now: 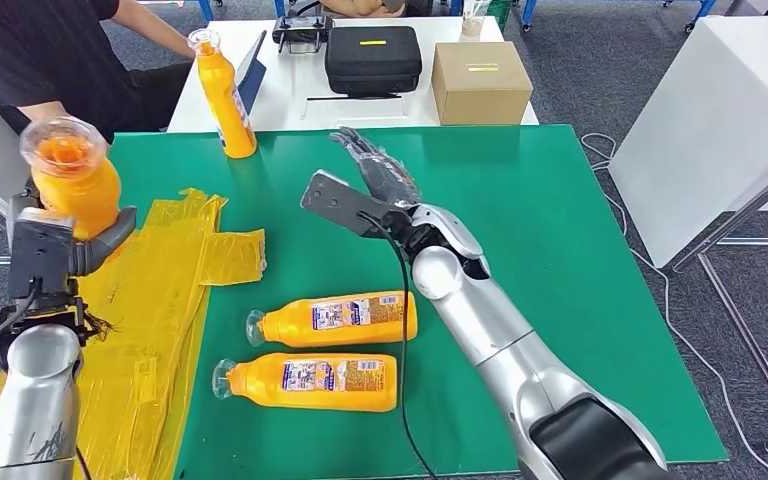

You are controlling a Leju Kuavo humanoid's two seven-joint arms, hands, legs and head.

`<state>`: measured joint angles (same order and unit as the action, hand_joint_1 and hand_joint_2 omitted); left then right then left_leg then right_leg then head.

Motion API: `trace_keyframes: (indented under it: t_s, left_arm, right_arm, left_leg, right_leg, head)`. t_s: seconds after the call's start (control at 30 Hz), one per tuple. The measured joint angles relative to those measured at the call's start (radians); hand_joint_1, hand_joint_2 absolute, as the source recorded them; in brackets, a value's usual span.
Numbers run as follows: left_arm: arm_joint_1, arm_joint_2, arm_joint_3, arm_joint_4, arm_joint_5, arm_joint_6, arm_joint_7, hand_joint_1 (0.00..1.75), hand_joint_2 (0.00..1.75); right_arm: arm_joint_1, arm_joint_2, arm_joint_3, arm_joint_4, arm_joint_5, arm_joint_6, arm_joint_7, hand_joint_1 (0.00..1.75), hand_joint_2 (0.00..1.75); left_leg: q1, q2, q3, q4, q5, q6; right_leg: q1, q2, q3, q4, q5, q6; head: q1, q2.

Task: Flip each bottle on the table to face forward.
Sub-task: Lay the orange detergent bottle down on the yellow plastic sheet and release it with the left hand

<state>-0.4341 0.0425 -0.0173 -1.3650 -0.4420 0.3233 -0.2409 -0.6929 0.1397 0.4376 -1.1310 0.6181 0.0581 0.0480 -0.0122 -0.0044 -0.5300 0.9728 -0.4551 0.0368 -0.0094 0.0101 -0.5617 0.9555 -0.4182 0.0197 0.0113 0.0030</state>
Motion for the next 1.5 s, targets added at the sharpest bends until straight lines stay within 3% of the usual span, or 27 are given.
trace_keyframes:
  t_s: [0.13, 0.47, 0.7, 0.9, 1.03, 1.07, 1.17, 1.2, 1.47, 1.5]
  left_arm:
    - [-0.008, 0.022, 0.002, 0.124, -0.085, 0.017, -0.01, 1.75, 1.75]
    - [-0.026, 0.025, -0.008, 0.322, -0.106, -0.003, -0.005, 1.75, 1.75]
    - [-0.058, 0.022, -0.114, 0.557, -0.344, 0.112, 0.043, 1.75, 1.75]
    - [-0.1, 0.019, -0.212, 0.676, -0.594, 0.162, 0.135, 1.75, 1.75]
    - [-0.111, 0.019, -0.245, 0.718, -0.667, 0.17, 0.157, 1.75, 1.75]
    - [-0.113, 0.02, -0.251, 0.726, -0.689, 0.171, 0.162, 1.62, 1.75]
    - [-0.115, 0.02, -0.266, 0.747, -0.754, 0.17, 0.179, 0.31, 1.75]
    - [-0.116, 0.02, -0.271, 0.754, -0.769, 0.169, 0.188, 0.0, 1.75]
    - [-0.128, 0.02, -0.277, 0.79, -0.79, 0.159, 0.228, 0.0, 1.75]
    - [-0.129, 0.02, -0.277, 0.791, -0.79, 0.159, 0.228, 0.0, 1.31]
  right_arm:
    - [0.05, -0.026, -0.005, -0.067, 0.007, 0.002, -0.001, 0.0, 0.0]
    - [0.099, -0.054, -0.008, -0.129, 0.005, 0.008, -0.005, 0.0, 0.0]
    - [0.136, -0.065, -0.008, -0.152, 0.007, 0.015, -0.008, 0.0, 0.0]
    - [0.164, -0.07, -0.008, -0.157, 0.016, 0.019, -0.027, 0.0, 0.0]
    - [0.168, -0.07, -0.007, -0.157, 0.016, 0.021, -0.035, 0.0, 0.0]
    - [0.168, -0.07, -0.007, -0.157, 0.016, 0.021, -0.037, 0.0, 0.0]
    - [0.168, -0.07, -0.005, -0.155, 0.011, 0.025, -0.045, 0.0, 0.0]
    - [0.168, -0.069, -0.005, -0.154, 0.009, 0.026, -0.048, 0.0, 0.0]
    - [0.17, -0.067, -0.001, -0.148, 0.007, 0.029, -0.053, 0.0, 0.0]
    - [0.17, -0.067, -0.001, -0.148, 0.007, 0.029, -0.053, 0.0, 0.0]
  left_leg:
    - [0.0, 0.0, -0.001, 0.0, 0.0, 0.0]
    - [-0.001, 0.0, 0.0, 0.0, 0.0, 0.0]
    - [0.0, 0.0, 0.0, 0.0, 0.0, 0.0]
    - [0.0, 0.0, 0.0, 0.0, 0.0, 0.0]
    - [0.0, 0.0, 0.0, 0.0, 0.0, 0.0]
    - [0.0, 0.0, 0.0, 0.0, 0.0, 0.0]
    - [0.0, 0.0, 0.0, 0.0, 0.0, 0.0]
    - [0.0, 0.0, 0.0, 0.0, 0.0, 0.0]
    - [0.0, 0.0, 0.0, 0.0, 0.0, 0.0]
    - [0.0, 0.0, 0.001, 0.0, 0.0, 0.0]
  right_leg:
    - [0.0, 0.0, 0.0, 0.0, 0.0, 0.0]
    - [0.0, 0.0, 0.0, 0.0, 0.0, 0.0]
    - [0.0, 0.0, 0.0, 0.0, 0.0, 0.0]
    - [0.0, 0.001, 0.0, 0.0, 0.0, 0.0]
    - [0.0, 0.001, 0.0, 0.0, 0.0, 0.0]
    - [0.0, 0.001, 0.0, 0.0, 0.0, 0.0]
    - [0.0, 0.001, 0.0, 0.001, 0.0, 0.0]
    - [0.0, 0.001, 0.0, 0.001, 0.0, 0.0]
    - [0.0, 0.0, 0.001, 0.001, 0.0, 0.0]
    - [0.0, 0.0, 0.001, 0.001, 0.0, 0.0]
  head:
    - [0.0, 0.0]
    - [0.0, 0.0]
    - [0.0, 0.0]
    - [0.0, 0.0]
    - [0.0, 0.0]
    - [0.0, 0.0]
    - [0.0, 0.0]
    - [0.0, 0.0]
    - [0.0, 0.0]
    - [0.0, 0.0]
